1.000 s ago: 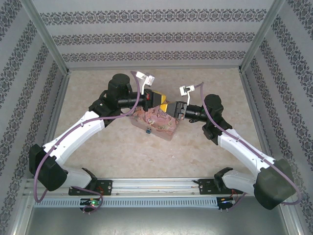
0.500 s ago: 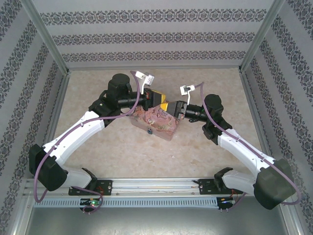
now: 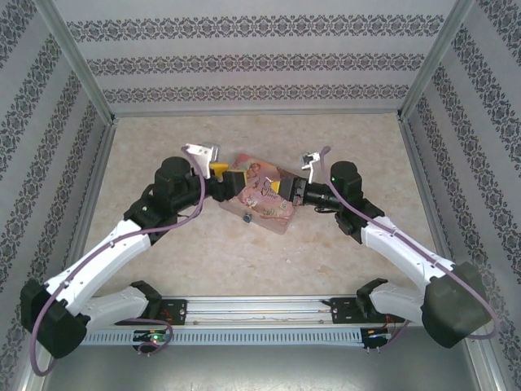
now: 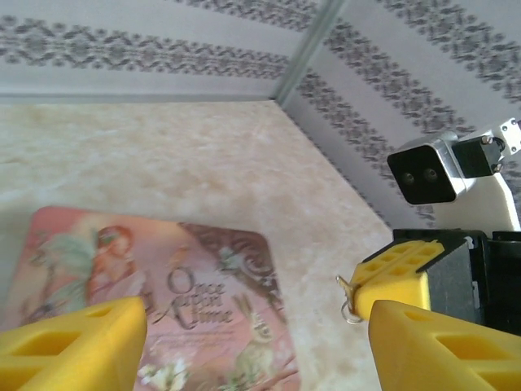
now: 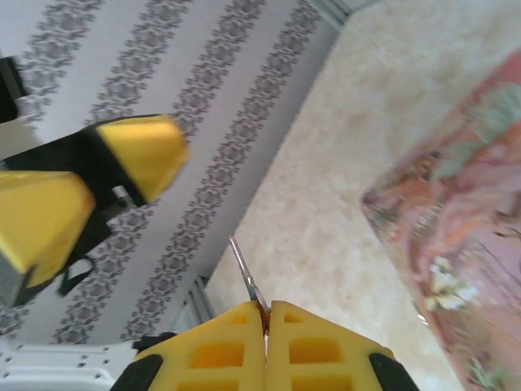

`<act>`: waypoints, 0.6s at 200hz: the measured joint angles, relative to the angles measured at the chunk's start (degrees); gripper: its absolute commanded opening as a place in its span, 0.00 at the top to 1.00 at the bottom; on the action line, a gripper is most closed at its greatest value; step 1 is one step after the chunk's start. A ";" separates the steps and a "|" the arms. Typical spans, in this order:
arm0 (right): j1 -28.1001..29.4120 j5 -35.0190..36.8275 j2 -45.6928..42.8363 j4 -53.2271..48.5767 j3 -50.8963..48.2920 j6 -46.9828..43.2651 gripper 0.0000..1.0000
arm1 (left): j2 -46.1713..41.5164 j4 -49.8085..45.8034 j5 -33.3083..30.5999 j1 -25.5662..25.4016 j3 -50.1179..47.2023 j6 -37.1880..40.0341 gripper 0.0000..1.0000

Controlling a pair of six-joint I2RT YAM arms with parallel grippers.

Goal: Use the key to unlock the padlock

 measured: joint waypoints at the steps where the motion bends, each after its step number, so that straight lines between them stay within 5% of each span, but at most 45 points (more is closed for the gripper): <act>1: -0.04 0.11 0.17 -0.09 -0.09 -0.11 1.00 | -0.11 0.00 -0.13 0.00 -0.15 0.00 0.27; 58: -0.42 2.86 8.87 -2.12 -2.05 -0.31 1.00 | -4.68 0.55 -4.76 0.00 -16.02 -3.98 0.18; 120: -1.18 3.13 15.85 -2.12 -2.05 0.96 1.00 | 3.43 5.25 1.38 0.00 -21.68 -8.02 0.22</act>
